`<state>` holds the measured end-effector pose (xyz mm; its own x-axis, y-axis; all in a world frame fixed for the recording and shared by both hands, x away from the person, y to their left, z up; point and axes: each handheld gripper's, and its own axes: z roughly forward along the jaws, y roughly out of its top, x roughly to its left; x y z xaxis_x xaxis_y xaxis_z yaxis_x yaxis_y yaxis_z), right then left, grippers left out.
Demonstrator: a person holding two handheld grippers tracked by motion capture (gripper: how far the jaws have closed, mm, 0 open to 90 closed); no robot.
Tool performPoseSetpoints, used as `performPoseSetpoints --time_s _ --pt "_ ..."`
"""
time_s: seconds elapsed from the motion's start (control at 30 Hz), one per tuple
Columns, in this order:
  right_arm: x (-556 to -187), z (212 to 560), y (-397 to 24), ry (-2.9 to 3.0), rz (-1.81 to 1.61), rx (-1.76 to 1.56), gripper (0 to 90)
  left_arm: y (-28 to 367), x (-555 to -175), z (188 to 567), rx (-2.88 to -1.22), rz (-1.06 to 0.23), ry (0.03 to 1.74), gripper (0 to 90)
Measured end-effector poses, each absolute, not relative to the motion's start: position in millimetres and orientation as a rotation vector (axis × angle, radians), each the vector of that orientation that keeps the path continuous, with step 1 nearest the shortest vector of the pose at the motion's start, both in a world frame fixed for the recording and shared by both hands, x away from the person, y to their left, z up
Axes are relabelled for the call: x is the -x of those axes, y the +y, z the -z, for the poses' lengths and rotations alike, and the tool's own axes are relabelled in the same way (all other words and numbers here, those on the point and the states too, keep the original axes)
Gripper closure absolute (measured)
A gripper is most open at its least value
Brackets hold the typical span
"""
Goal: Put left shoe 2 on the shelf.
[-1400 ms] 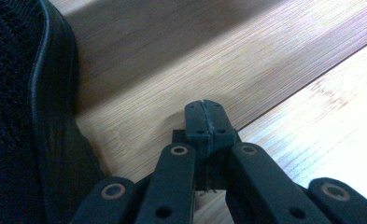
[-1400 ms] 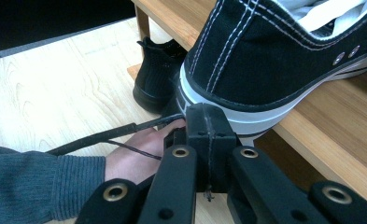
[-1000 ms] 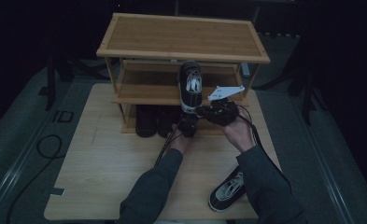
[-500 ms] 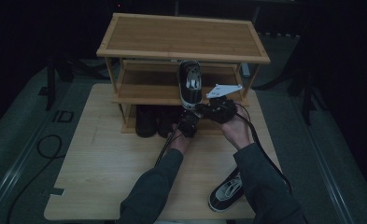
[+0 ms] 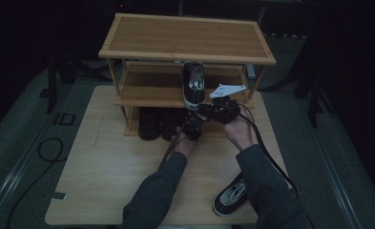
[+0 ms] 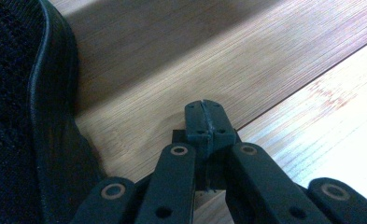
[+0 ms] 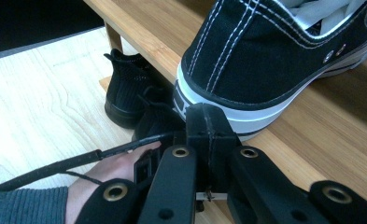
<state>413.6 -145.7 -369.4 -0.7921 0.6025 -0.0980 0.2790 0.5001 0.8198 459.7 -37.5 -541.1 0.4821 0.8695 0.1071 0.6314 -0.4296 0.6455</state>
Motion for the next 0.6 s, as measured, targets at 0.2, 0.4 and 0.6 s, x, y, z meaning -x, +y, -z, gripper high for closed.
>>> performPoseSetpoints --time_s 0.2,0.4,0.6 --pt "-418.0 371.0 -138.3 2.357 -1.19 -0.743 90.0 -38.5 -460.1 542.0 -2.176 -0.566 1.239 90.0" --pt "-423.5 372.2 -136.9 2.344 -1.197 -0.773 90.0 -38.4 -460.0 542.1 -2.176 -0.564 1.237 90.0" --pt "-424.3 372.4 -135.2 2.342 -1.195 -0.777 90.0 -38.1 -460.1 542.1 -2.175 -0.56 1.236 90.0"
